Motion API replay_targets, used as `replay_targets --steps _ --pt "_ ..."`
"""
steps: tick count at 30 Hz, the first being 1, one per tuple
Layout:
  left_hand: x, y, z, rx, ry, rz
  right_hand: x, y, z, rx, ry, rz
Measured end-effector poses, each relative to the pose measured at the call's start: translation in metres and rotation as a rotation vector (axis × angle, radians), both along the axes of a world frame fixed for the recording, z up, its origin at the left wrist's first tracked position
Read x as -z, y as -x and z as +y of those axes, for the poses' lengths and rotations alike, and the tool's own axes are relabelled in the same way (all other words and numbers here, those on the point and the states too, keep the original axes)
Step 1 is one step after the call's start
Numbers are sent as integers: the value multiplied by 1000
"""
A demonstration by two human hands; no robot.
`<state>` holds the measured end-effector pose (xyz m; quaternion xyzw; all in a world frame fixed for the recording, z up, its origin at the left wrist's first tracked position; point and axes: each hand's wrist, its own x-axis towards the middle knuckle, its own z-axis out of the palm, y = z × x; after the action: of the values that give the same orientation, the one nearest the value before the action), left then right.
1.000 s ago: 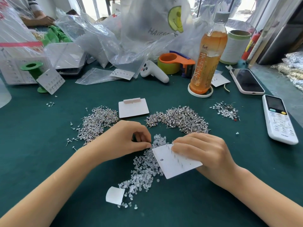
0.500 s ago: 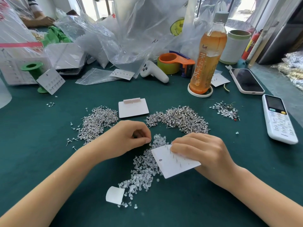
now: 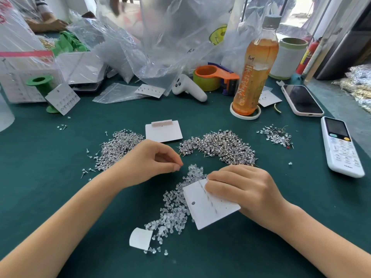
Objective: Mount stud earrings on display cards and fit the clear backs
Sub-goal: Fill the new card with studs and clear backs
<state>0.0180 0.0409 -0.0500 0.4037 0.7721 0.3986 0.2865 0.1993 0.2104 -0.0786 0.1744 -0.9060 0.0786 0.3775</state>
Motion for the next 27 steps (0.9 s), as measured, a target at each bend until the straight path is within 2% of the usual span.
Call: replay_targets --steps 4,7,12,15,21,27 --pt "-3 -3 1 -40 -32 -25 1 1 -1 5 -33 11" --pt "-8 -8 2 -52 -92 -128 1 2 0 9 -55 17" --pt "-16 -25 6 94 -152 -274 2 4 -2 -1 -99 31" --pt "-15 -33 8 175 -156 -244 2 4 -2 -7 -100 30" --pt "-16 -38 8 207 -177 -208 1 4 -3 -4 -104 26" --pt "-18 -42 8 242 -173 -68 1 4 -3 -7 -92 16"
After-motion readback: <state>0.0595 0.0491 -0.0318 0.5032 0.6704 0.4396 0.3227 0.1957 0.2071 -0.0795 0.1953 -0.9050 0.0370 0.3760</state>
